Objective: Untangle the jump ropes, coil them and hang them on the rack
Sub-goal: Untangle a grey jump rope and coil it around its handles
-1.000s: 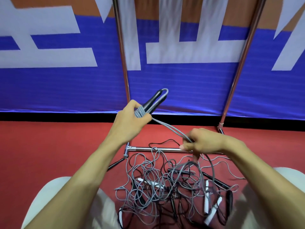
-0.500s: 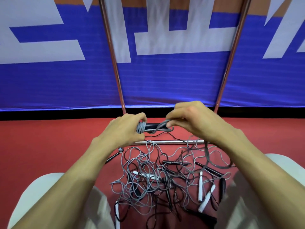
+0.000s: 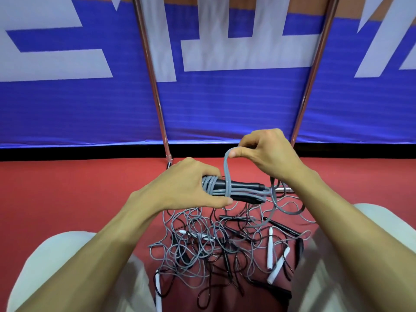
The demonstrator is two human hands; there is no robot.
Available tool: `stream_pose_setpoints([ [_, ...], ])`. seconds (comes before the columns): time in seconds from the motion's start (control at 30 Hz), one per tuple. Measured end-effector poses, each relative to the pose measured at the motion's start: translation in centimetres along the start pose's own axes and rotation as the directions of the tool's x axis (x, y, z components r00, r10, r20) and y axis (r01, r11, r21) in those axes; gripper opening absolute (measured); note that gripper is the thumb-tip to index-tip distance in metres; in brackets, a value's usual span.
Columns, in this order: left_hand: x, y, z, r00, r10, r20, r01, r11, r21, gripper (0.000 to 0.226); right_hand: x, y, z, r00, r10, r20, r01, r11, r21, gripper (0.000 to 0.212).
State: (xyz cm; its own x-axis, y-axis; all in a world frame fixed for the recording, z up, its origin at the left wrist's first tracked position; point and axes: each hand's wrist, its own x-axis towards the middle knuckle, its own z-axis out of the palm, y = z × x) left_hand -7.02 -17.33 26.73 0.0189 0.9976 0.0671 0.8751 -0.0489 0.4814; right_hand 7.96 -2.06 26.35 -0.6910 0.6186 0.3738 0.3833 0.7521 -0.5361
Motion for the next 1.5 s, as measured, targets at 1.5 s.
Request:
stream_pose_setpoints([
  [1.5, 1.1, -2.3, 0.2, 0.972, -0.223, -0.068, 0.233, 0.907, 0.350, 0.053, -0.7, -0.5, -1.1, 0.940, -0.342, -0.010, 0.340, 0.936, -0.087, 0.022],
])
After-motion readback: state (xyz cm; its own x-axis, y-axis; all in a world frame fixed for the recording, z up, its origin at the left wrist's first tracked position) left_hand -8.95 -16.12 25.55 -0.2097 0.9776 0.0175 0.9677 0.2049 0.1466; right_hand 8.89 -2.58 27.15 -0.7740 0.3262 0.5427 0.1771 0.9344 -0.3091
